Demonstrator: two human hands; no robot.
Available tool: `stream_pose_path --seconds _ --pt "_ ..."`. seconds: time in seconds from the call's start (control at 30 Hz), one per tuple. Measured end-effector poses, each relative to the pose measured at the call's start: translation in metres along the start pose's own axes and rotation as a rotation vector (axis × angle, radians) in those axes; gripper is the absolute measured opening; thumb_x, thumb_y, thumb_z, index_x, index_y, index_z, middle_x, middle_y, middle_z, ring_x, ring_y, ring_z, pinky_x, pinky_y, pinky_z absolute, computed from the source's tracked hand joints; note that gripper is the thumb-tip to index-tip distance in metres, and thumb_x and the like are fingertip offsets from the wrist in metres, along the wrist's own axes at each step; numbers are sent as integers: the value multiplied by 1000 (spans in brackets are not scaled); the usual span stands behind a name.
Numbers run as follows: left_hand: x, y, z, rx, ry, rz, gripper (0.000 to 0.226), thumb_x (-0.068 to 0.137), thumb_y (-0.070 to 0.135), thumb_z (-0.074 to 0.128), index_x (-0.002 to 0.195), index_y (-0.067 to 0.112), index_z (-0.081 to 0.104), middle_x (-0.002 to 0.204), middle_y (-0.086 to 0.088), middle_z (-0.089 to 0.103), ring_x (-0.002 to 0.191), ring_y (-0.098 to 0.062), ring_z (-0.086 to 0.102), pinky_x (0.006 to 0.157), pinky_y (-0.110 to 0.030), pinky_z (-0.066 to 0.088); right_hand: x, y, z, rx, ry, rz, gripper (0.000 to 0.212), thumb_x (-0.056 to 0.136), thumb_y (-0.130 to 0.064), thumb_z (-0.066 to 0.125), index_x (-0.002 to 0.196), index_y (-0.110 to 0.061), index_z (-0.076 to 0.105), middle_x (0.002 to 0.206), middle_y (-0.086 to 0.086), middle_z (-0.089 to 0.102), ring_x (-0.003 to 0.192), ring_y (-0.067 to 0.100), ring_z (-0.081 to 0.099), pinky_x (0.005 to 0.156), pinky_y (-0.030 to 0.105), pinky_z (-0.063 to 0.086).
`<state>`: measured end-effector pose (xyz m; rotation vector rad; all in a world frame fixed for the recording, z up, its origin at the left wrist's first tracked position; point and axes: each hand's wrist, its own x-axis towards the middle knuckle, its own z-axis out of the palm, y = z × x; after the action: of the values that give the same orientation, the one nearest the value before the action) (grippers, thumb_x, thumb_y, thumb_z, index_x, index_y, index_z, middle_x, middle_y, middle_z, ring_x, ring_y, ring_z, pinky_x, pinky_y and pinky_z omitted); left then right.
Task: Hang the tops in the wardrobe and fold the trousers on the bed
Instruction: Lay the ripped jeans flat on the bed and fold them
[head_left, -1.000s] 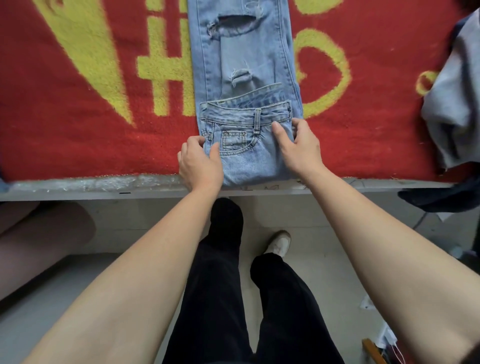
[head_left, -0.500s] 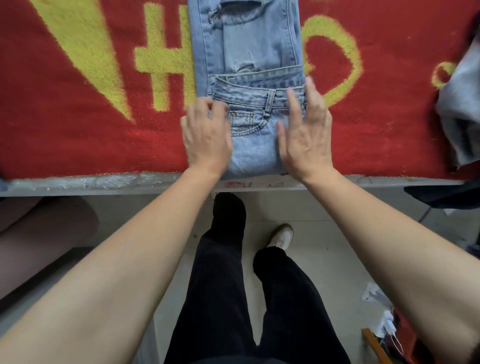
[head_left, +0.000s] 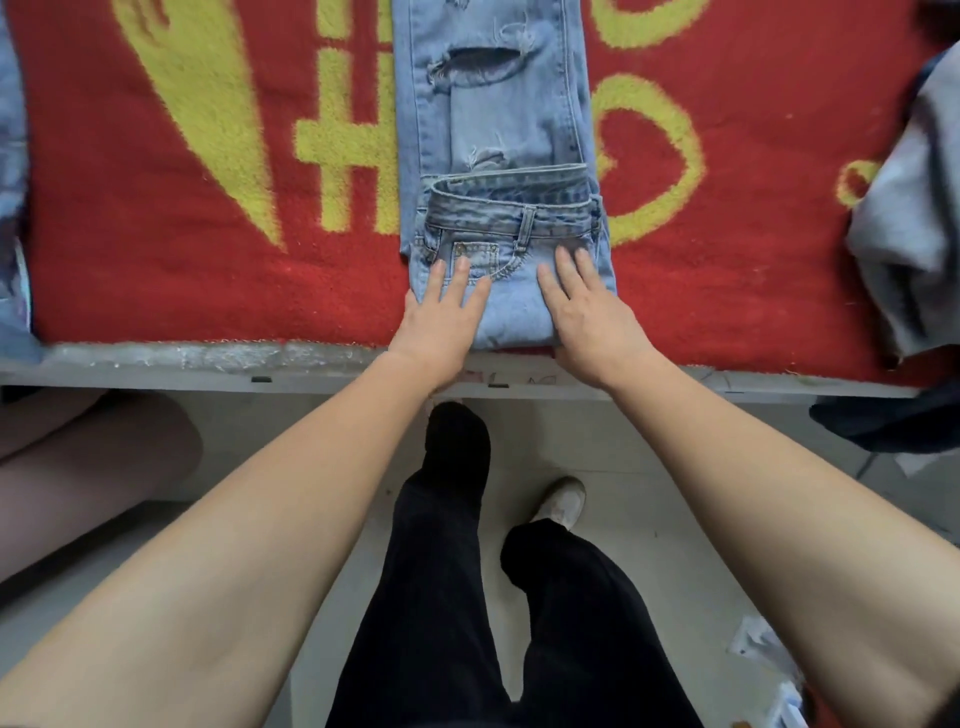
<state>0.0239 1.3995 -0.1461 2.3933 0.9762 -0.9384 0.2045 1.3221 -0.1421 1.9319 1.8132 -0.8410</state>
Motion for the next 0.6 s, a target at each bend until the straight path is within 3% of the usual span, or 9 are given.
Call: stream_pose_path --seconds 0.07,0.13,0.23,0.37,0.6 --pt "-18 1 -19 -108 -33 -2 88 88 -6 56 156 15 5 164 -11 -7 150 -35 -5 117 -57 22 -13 0 -19 61 -42 -39 79 89 -12 58 154 -4 14 162 21 10 150 38 8 115 48 32" --pt "-46 8 -35 -226 -56 -12 78 85 -2 60 151 15 22 160 -11 16 148 -34 14 112 -54 32 -33 -1 -38 112 -80 -96 65 84 -16 62 142 -7 34 147 20 35 139 36 31 106 47 41" --pt "-95 26 -46 -351 -18 -83 58 81 1 56 135 15 39 135 -11 44 124 -36 48 96 -49 45 -75 -4 -60 218 -75 -100 51 78 -22 64 126 -14 48 126 11 51 115 34 54 90 39 49" --pt "-141 38 -40 -459 95 -143 52 81 8 57 131 19 45 131 -10 51 114 -36 55 93 -44 45 -120 -6 -65 251 -55 -100 55 81 -31 67 130 -16 49 126 11 44 107 35 58 90 41 50" --pt "-149 27 -58 -564 137 -180 31 79 19 60 108 21 48 105 -7 64 96 -32 58 76 -38 45 -129 3 -80 303 -24 -64 49 77 -31 64 123 -20 51 122 4 59 110 28 58 87 37 50"
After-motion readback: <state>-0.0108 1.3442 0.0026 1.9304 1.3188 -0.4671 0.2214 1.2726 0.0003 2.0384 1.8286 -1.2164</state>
